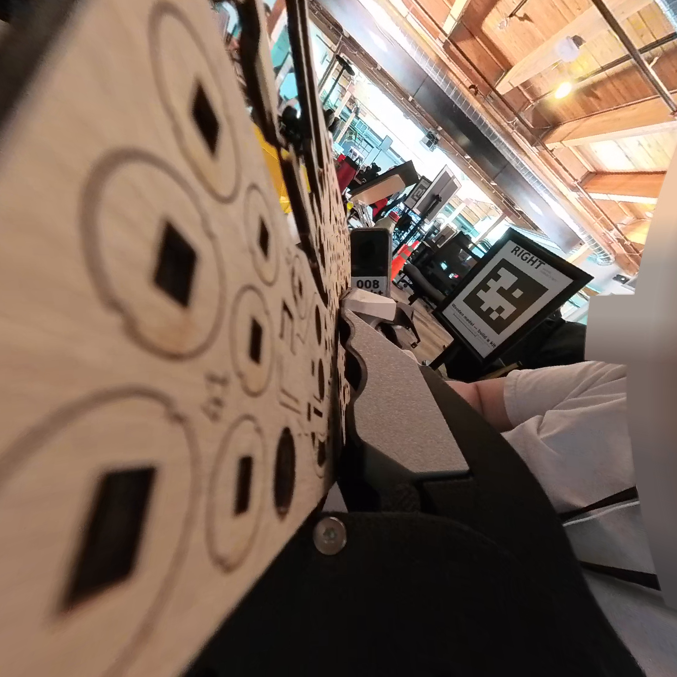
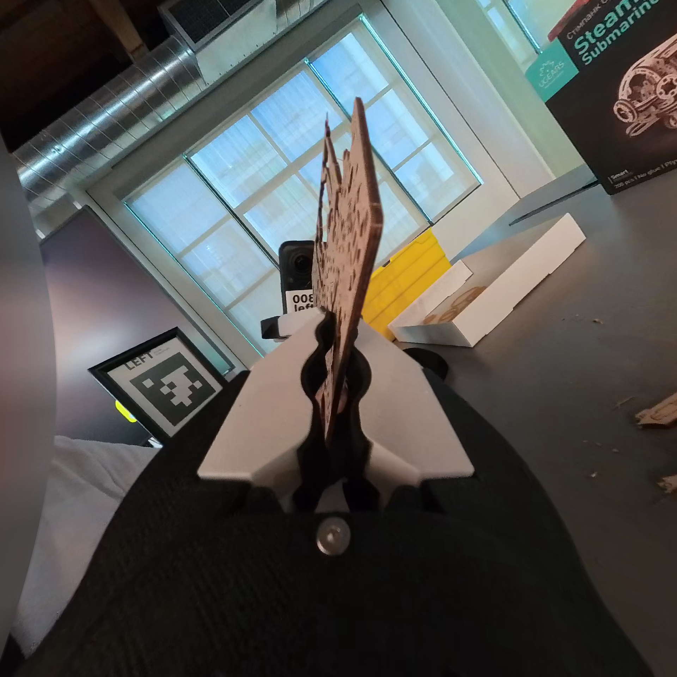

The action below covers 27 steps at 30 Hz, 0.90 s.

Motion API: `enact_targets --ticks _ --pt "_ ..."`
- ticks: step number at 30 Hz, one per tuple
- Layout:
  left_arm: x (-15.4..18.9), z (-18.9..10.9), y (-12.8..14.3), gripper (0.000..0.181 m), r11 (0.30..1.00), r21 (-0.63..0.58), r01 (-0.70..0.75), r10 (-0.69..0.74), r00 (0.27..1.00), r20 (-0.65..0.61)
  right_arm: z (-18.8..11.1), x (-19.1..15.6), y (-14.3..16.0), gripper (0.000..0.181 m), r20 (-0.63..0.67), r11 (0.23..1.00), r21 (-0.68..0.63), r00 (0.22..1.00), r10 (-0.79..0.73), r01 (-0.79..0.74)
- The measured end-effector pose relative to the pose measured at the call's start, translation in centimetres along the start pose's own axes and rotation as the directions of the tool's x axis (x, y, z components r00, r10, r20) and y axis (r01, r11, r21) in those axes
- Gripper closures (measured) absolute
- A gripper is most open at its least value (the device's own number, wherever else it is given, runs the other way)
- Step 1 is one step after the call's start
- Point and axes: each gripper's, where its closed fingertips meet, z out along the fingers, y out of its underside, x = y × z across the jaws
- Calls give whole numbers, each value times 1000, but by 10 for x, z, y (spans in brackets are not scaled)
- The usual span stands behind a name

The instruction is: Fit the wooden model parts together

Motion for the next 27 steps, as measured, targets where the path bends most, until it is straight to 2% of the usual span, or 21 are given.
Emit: enact_targets --ticks 13,16,18,22,27 --pt "0 1 1 181 1000 -4 -30 30 999 18 -1 1 0 179 -17 1000 6 1000 -17 17" --pt "10 1 -2 181 997 12 -74 74 997 -30 -2 -11 -4 181 93 999 23 995 36 -39" --pt "9 3 -2 181 992 9 -126 126 992 -2 -4 -10 -6 180 110 996 30 990 84 -88" --pt "6 1 -2 181 995 9 -96 96 995 9 -1 -6 -3 179 42 1000 25 999 0 -1" --pt "3 1 -1 181 996 8 -86 85 996 41 -1 -2 -2 179 9 1000 15 1000 -17 17"
